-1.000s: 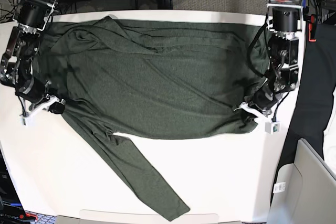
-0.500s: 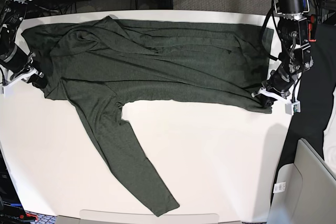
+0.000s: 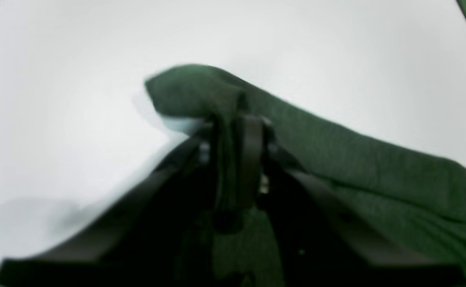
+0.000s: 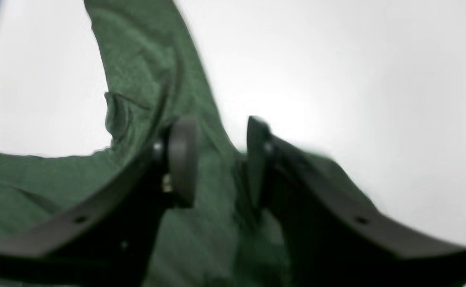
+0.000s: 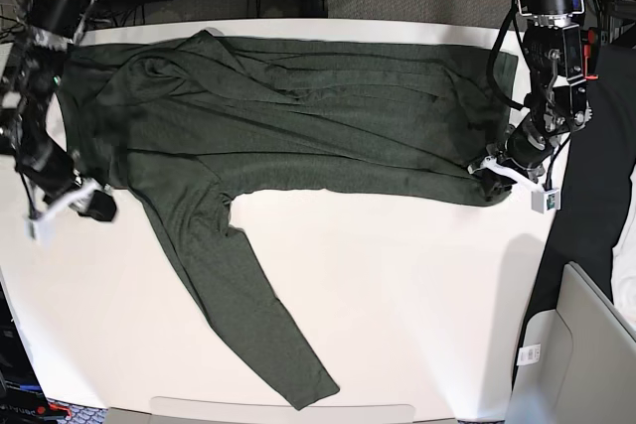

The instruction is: Fold the T-shirt properly

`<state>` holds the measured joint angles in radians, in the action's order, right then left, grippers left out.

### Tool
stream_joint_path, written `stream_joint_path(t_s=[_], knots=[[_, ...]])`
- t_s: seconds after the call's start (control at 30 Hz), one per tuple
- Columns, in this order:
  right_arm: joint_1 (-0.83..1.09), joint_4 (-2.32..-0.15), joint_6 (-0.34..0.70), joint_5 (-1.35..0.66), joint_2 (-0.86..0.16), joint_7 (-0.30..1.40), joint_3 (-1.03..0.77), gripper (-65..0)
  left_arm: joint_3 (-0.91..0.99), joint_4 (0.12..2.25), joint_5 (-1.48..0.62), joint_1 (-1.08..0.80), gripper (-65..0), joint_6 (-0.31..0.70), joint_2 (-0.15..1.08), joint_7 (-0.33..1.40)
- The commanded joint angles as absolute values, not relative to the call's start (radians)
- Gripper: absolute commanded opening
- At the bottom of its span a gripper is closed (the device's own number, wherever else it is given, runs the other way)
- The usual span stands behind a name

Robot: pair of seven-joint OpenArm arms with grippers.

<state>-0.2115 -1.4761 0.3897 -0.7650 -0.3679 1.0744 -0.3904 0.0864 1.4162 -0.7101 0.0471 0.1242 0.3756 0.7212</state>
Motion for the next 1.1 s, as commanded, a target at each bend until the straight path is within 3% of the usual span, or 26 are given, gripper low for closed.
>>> stream_joint_path(t_s=[0.0, 0.27, 0.53, 1.07], knots=[[-0.257, -1.489, 0.392, -0.736, -0.381, 1.059, -0.364, -38.5, 0.093, 1.435, -0.72, 0.076, -52.3, 0.133, 0.392, 0.711], [-0.441, -1.348, 0.392, -0.383, -0.274, 1.059, -0.242, -36.5, 0.093, 1.435, -0.72, 0.076, -44.6, 0.133, 0.392, 0.716], [-0.506, -1.213, 0.392, -0.225, -0.219, 0.978, -0.237, -36.3, 0.094, 1.437, -0.72, 0.074, -42.6, 0.133, 0.392, 0.716], [-0.507, -1.02, 0.392, -0.209, -0.216, 0.924, -0.234, -36.4, 0.093, 1.437, -0.72, 0.076, -42.6, 0.133, 0.392, 0.716]])
